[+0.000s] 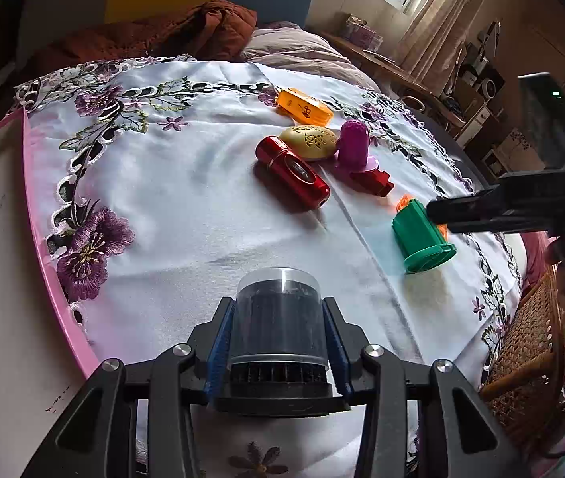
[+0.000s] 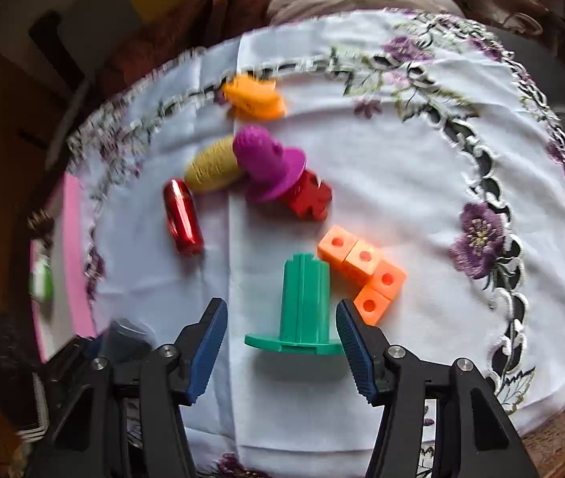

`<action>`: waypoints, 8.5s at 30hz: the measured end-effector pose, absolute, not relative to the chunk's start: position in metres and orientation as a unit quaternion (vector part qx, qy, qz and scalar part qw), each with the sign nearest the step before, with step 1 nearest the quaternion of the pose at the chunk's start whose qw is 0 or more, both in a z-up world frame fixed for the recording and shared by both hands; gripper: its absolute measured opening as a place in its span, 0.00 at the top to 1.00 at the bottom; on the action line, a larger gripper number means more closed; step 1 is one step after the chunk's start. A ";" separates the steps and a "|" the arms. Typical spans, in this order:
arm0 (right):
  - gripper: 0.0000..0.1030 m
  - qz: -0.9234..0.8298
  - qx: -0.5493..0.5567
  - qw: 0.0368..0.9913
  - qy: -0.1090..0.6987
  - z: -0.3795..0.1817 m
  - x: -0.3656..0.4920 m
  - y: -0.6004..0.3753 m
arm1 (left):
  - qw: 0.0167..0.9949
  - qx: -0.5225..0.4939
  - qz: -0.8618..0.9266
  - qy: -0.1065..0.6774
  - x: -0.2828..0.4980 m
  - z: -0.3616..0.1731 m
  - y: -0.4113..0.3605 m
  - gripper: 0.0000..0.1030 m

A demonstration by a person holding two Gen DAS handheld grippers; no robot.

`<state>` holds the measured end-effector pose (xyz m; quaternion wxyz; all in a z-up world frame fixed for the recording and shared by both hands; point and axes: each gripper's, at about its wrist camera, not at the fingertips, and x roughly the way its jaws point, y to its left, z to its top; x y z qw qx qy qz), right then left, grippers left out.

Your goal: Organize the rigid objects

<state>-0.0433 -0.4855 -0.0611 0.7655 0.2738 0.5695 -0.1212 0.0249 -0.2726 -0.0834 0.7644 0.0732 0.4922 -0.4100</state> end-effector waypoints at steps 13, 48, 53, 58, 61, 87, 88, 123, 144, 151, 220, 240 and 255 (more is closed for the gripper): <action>0.53 -0.108 0.237 0.762 0.594 -0.096 -0.030 -0.466 | 0.776 0.083 -0.403 0.479 0.019 -0.083 -0.271 0.58; 0.54 -0.245 0.219 0.751 0.573 -0.093 -0.037 -0.514 | 0.792 0.054 -0.416 0.444 0.008 -0.051 -0.250 0.58; 0.54 -0.252 0.199 0.753 0.575 -0.093 -0.035 -0.509 | 0.805 0.037 -0.399 0.438 0.010 -0.034 -0.234 0.58; 0.56 -0.254 0.187 0.758 0.571 -0.091 -0.039 -0.500 | 0.823 0.031 -0.375 0.426 0.012 -0.018 -0.214 0.58; 0.56 -0.255 0.184 0.760 0.568 -0.090 -0.040 -0.497 | 0.834 0.025 -0.355 0.421 0.017 -0.011 -0.198 0.58; 0.55 -0.253 0.180 0.766 0.563 -0.090 -0.036 -0.498 | 0.850 -0.050 -0.166 0.498 0.113 -0.069 -0.054 0.58; 0.55 -0.253 0.179 0.766 0.563 -0.090 -0.035 -0.498 | 0.851 -0.035 -0.156 0.500 0.117 -0.072 -0.057 0.58; 0.57 -0.293 0.191 0.809 0.473 -0.058 -0.051 -0.507 | 0.895 -0.051 -0.096 0.432 0.058 -0.029 -0.017 0.40; 0.57 -0.090 0.188 0.877 0.434 -0.023 0.012 -0.394 | 0.881 -0.085 -0.117 0.451 0.058 -0.035 -0.010 0.40; 0.57 0.034 0.140 0.882 0.448 -0.017 0.084 -0.274 | 0.886 -0.093 -0.108 0.442 0.059 -0.033 0.003 0.40; 0.02 -0.332 0.229 0.845 0.352 -0.028 -0.021 -0.561 | 0.869 0.009 -0.231 0.438 0.038 -0.008 -0.116 0.40; 0.01 -0.265 0.388 0.809 0.352 -0.049 -0.030 -0.593 | 0.799 0.195 -0.372 0.430 0.057 -0.029 -0.314 0.40; 0.01 -0.241 0.404 0.810 0.352 -0.049 -0.027 -0.592 | 0.722 0.338 -0.446 0.406 0.083 -0.066 -0.434 0.32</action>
